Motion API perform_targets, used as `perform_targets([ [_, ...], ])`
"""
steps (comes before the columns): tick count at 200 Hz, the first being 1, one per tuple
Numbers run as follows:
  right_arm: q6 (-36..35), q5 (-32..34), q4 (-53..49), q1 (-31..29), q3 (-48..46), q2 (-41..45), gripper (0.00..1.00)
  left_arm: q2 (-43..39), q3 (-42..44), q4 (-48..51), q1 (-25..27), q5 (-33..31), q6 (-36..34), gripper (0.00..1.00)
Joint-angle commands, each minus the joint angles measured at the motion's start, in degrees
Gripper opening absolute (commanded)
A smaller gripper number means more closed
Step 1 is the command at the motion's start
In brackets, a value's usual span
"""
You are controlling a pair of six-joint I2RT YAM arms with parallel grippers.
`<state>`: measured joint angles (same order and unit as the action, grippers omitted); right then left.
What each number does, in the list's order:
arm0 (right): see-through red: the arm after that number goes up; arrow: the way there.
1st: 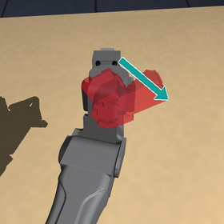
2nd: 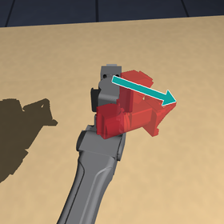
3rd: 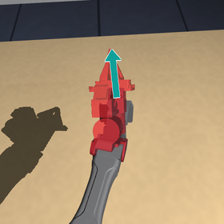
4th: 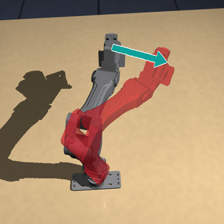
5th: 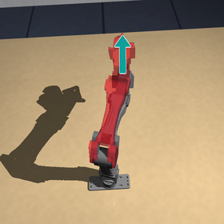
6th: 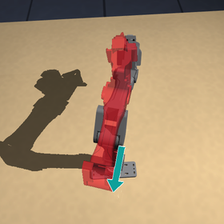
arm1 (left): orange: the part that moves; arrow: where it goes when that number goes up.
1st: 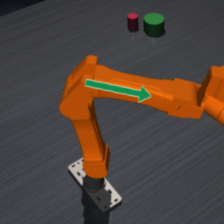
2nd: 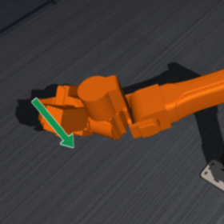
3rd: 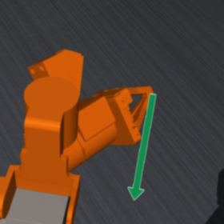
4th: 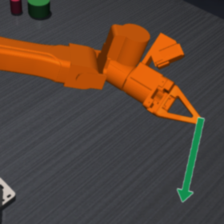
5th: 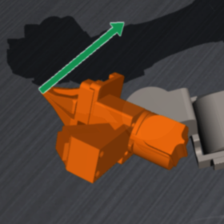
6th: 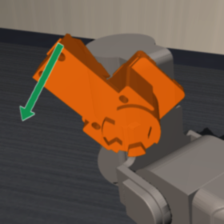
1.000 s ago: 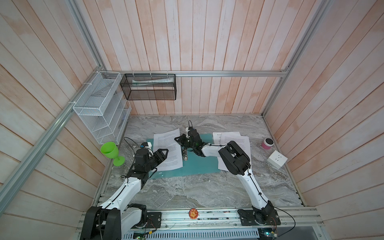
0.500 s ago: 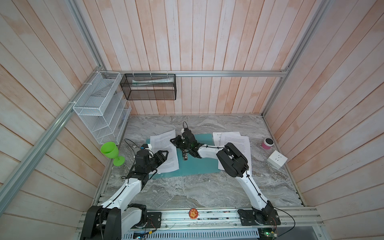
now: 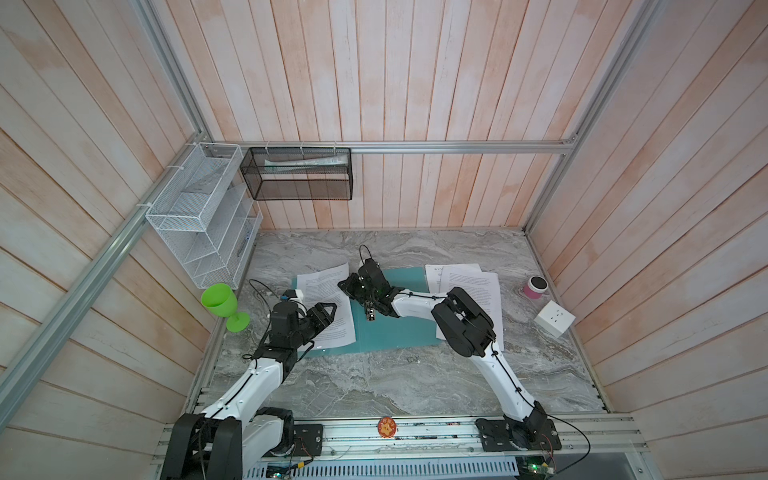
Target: Put the files into the folder
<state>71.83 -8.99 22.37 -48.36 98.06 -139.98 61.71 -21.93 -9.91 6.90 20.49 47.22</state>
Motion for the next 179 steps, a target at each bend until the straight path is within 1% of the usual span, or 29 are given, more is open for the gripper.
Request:
perform_targets([
  [1,-1.08,2.06,-1.54,-0.6,-1.14,0.18,0.0,-0.4,0.74,-1.07,-0.21,-0.72,-0.38,0.7],
  [32,-0.43,1.5,-1.42,-1.15,-0.82,-0.79,0.0,1.1,0.75,-2.34,-0.16,0.05,-0.03,0.7],
  [120,0.92,2.2,-5.09,-3.3,2.57,-2.58,0.0,0.61,1.66,-1.55,-0.24,0.0,-0.64,0.7],
  [160,1.73,1.52,-4.86,-3.48,1.93,-2.53,0.0,-0.28,1.97,-1.34,-0.16,-0.27,-0.64,0.7],
  [179,1.79,2.32,-2.34,-3.41,-1.25,-0.86,0.0,-0.21,1.73,-1.24,-0.27,-0.19,-0.88,0.7],
])
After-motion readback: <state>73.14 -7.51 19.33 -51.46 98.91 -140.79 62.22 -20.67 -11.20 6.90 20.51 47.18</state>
